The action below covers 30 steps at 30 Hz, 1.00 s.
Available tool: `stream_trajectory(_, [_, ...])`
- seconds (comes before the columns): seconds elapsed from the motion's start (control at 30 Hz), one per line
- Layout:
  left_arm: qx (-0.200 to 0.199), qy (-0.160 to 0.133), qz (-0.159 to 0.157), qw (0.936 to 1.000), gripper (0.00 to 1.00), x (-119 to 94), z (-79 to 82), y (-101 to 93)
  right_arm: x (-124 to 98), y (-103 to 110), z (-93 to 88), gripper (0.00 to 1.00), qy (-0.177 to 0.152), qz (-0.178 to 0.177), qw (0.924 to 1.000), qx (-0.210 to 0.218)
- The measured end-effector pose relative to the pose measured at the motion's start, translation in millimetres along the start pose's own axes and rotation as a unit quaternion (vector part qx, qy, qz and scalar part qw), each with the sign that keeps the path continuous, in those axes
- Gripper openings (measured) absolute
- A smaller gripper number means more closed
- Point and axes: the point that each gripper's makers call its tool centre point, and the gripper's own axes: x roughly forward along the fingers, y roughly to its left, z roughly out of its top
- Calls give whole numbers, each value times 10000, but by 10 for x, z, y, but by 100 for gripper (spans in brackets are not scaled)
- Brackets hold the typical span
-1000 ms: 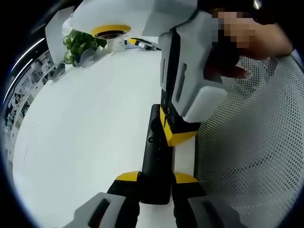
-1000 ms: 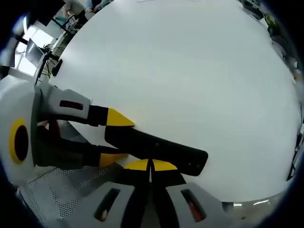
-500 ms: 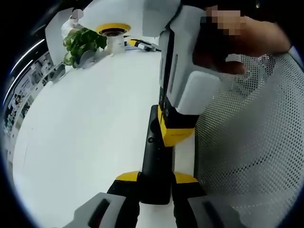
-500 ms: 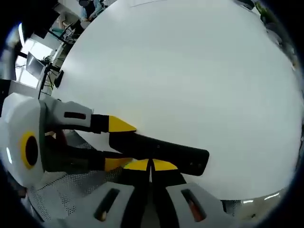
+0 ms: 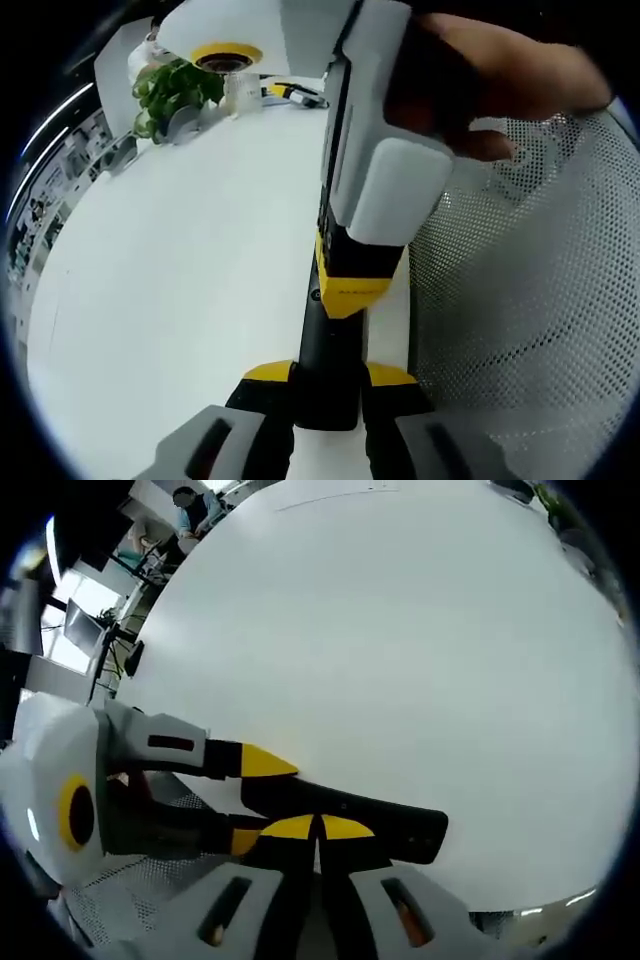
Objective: Press the specified remote control buttons in sequence, fully releasing each button before pressing the next.
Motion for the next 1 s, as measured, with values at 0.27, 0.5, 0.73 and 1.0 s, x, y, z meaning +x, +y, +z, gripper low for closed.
stream_trajectory(0.27, [-11, 26, -7, 10000, 25, 5, -2, 4, 9, 11, 9, 0, -13, 80, 9999, 87])
stream_trajectory(0.5, [-46, 8, 0, 10000, 25, 5, -2, 5, 48, 18, -21, 0, 123, 11, 9999, -39])
stream_trajectory(0.73, [-55, -3, 2, 10000, 25, 0, -1, 4, 44, 13, -20, 0, 85, -79, 9998, -151])
stream_trajectory(1.0, [-112, -95, 21, 9999, 25, 1, 1, 6, 49, 12, -13, 0, 65, -136, 9998, -147])
